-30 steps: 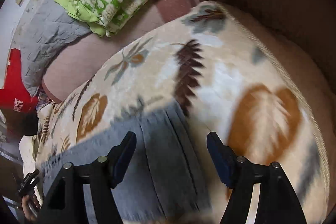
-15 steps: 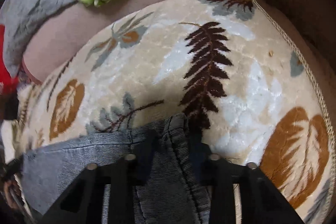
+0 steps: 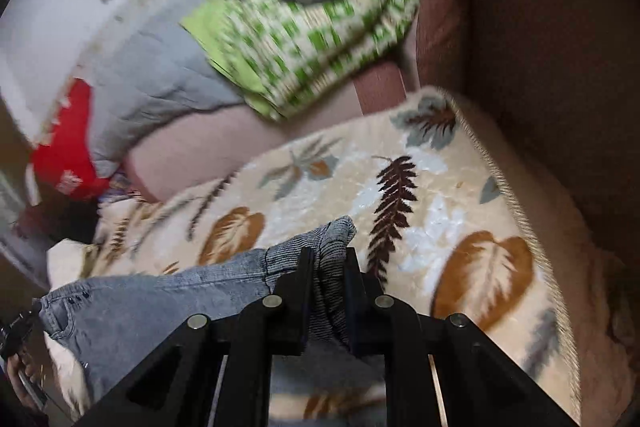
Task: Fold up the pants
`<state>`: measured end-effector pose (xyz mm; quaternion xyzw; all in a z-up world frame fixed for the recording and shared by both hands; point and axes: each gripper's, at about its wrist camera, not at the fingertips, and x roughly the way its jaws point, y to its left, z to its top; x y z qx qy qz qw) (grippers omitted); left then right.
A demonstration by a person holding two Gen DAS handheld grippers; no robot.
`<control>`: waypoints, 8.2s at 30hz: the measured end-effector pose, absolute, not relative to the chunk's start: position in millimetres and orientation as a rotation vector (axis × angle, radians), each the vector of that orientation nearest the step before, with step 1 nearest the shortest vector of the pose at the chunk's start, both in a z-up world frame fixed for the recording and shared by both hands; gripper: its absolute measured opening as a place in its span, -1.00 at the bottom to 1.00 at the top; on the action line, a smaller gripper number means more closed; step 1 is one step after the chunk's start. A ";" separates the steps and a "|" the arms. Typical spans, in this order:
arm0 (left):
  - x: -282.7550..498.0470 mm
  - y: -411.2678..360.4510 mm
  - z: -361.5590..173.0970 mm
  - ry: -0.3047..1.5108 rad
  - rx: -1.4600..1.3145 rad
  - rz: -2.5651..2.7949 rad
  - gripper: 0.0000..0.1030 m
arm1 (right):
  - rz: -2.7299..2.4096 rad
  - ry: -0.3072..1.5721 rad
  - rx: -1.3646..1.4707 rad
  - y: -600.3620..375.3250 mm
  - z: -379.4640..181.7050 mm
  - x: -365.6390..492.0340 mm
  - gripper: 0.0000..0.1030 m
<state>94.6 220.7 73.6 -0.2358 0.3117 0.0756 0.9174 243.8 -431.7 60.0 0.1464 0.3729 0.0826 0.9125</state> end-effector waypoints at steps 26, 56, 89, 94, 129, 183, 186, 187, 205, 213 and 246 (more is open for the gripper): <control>35.3 135.7 -86.1 1.027 -0.376 0.234 0.22 | 0.150 1.129 0.467 -456.6 -73.2 176.3 -0.30; 32.7 136.1 -86.8 0.957 -0.319 0.164 0.35 | 0.007 1.137 0.530 -441.8 -83.5 88.6 -0.57; -53.0 159.9 -71.3 0.922 -0.859 0.387 0.39 | 0.133 1.058 1.062 -478.0 -101.2 67.8 0.34; -69.1 158.7 -78.2 0.925 -1.007 0.412 0.39 | 0.137 1.053 1.057 -480.0 -99.2 65.8 0.34; 1.3 195.0 -40.3 0.808 -0.919 0.337 -0.90 | 0.043 1.185 0.377 -463.1 -63.4 113.1 -0.57; -64.2 152.9 -90.1 0.886 -1.052 0.487 0.43 | 0.146 1.045 0.995 -486.7 -99.6 56.5 0.36; -42.5 159.7 -89.5 0.897 -1.047 0.464 -0.83 | 0.151 1.052 0.989 -485.4 -100.1 57.7 0.36; -37.4 162.1 -85.8 0.892 -1.039 0.441 -0.87 | 0.151 1.054 0.979 -484.5 -99.0 58.7 0.36; -8.3 183.4 -93.3 0.956 -0.806 0.428 -0.34 | 0.091 1.065 0.858 -483.6 -96.4 47.8 -0.35; -59.2 174.5 -50.5 0.823 -0.819 0.452 -0.22 | 0.033 1.017 0.602 -476.2 -57.8 54.8 -0.53; 38.8 101.6 -54.2 0.795 -0.255 0.225 0.58 | 0.105 1.161 0.445 -485.8 -71.4 109.5 0.56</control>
